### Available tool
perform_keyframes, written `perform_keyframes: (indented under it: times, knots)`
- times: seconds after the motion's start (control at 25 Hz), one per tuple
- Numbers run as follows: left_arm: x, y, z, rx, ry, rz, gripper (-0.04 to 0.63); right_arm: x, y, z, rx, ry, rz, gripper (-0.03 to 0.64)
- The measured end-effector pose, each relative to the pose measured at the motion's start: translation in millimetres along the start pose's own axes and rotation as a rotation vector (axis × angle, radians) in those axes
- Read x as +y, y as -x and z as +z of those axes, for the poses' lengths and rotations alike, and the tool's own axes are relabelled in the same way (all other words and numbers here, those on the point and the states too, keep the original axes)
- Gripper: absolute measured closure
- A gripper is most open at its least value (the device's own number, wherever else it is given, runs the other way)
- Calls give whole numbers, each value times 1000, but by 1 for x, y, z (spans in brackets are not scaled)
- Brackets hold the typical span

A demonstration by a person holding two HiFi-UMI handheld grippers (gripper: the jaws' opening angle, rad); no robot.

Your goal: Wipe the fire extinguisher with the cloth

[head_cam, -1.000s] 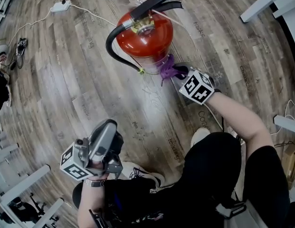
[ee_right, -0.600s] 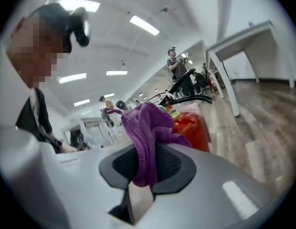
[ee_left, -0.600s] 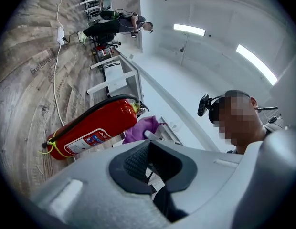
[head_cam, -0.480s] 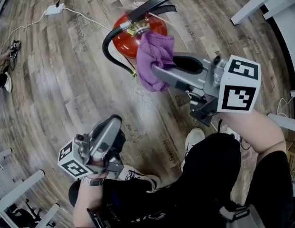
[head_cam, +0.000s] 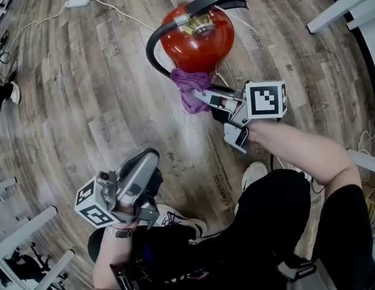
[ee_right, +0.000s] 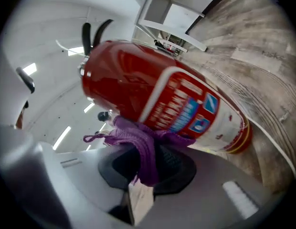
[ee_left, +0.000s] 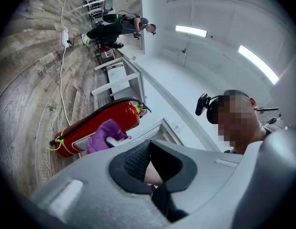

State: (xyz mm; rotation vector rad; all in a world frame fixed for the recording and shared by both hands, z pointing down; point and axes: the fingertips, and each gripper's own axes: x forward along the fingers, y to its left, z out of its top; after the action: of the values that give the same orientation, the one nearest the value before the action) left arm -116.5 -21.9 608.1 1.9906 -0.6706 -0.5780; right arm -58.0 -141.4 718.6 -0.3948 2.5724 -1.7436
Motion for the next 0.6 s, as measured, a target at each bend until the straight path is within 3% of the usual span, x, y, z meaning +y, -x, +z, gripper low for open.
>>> perform_keyframes:
  times: [0.2, 0.36, 0.48, 0.6]
  knots:
    - [15, 18, -2, -7, -22, 69, 598, -135, -2, -56, 33, -145, -256, 548]
    - [17, 24, 1, -25, -15, 76, 598, -212, 3, -86, 29, -207, -406, 548]
    - [19, 28, -4, -15, -9, 84, 598, -235, 10, -90, 32, -212, -452, 548]
    - [18, 28, -5, -13, -2, 84, 598, -221, 11, -86, 36, -205, -413, 549]
